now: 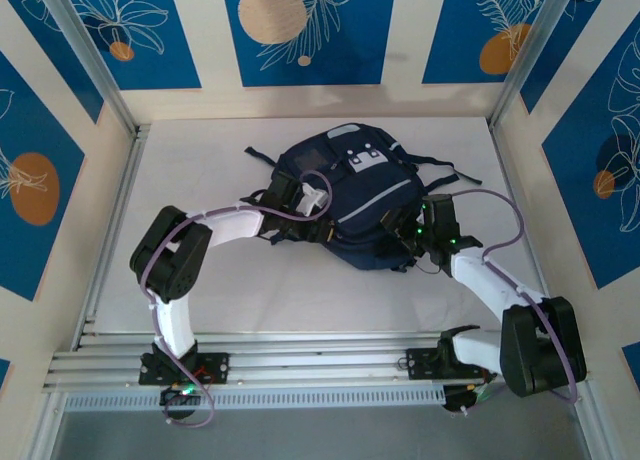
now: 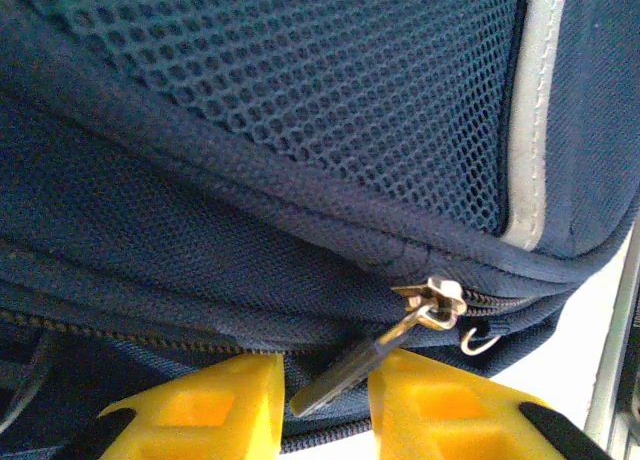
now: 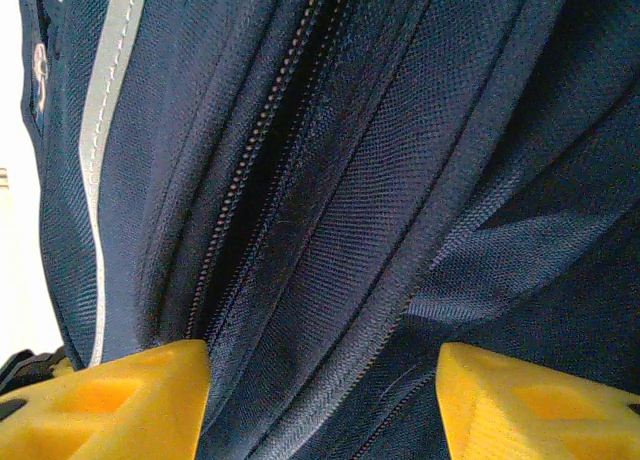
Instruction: Pack the student bag
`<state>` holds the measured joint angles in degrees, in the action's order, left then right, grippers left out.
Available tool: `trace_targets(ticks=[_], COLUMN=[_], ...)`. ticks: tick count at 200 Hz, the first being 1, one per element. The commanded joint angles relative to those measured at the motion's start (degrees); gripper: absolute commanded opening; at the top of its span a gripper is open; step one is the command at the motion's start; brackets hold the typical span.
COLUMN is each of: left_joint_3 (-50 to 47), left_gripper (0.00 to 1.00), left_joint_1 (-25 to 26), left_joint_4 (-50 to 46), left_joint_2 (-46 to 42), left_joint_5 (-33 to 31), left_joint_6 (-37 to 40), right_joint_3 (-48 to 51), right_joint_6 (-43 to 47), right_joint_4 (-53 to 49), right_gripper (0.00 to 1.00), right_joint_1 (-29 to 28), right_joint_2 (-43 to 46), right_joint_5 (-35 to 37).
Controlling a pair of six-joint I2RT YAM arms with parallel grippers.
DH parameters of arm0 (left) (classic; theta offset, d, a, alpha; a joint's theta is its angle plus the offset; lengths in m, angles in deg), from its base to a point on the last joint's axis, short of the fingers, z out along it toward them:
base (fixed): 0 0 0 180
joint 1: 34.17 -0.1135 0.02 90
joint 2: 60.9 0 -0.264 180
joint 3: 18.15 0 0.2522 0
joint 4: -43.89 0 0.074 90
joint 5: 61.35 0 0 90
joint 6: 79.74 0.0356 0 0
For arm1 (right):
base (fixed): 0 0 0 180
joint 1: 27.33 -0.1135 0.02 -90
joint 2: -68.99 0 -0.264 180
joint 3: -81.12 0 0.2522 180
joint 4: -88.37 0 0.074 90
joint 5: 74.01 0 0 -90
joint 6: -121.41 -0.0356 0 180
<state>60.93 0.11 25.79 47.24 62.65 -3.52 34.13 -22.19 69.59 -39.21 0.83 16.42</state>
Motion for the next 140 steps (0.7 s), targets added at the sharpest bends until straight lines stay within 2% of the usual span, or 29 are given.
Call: trace_targets(ticks=[1, 20, 48, 77, 88, 115, 140], left_joint_3=[1.17, 2.53, 3.59, 6.91, 10.14, 19.03, 29.68], left_gripper=[0.21, 0.0, 0.0, 0.0, 0.0, 0.0, 0.0], left_joint_1=[0.66, 0.83, 3.64, 10.73, 12.98, 16.52, 17.22], left_joint_4=[-1.83, -4.58, -15.55, -27.48, -30.61, -28.57, -28.07], left_joint_2=[-1.52, -1.95, -4.4, -5.88, -5.25, -1.17, 6.21], left_joint_5=[-0.22, -0.14, -5.18, -10.62, -10.86, -6.53, -6.52], left_joint_6=[1.99, 2.71, 7.78, 12.61, 13.62, 11.8, 8.02], right_joint_3=[-0.05, -0.31, -0.79, -1.73, -2.54, -4.76, -4.85], right_joint_6=[0.38, 0.65, -0.07, -1.17, -1.41, -1.12, -0.99], right_joint_4=[1.33, 1.26, 1.98, 5.44, 6.5, 7.64, 6.92], right_gripper=[0.59, 0.56, 0.52, 0.47, 0.46, 0.44, 0.43], right_joint_1=[0.09, -0.04, -0.74, -2.34, -2.91, -4.46, -4.59], right_joint_2=[-0.39, -0.47, -1.68, -4.65, -6.07, -8.55, -7.74], right_joint_5=[-1.04, -0.98, -0.96, -1.19, -1.67, -2.58, -2.85])
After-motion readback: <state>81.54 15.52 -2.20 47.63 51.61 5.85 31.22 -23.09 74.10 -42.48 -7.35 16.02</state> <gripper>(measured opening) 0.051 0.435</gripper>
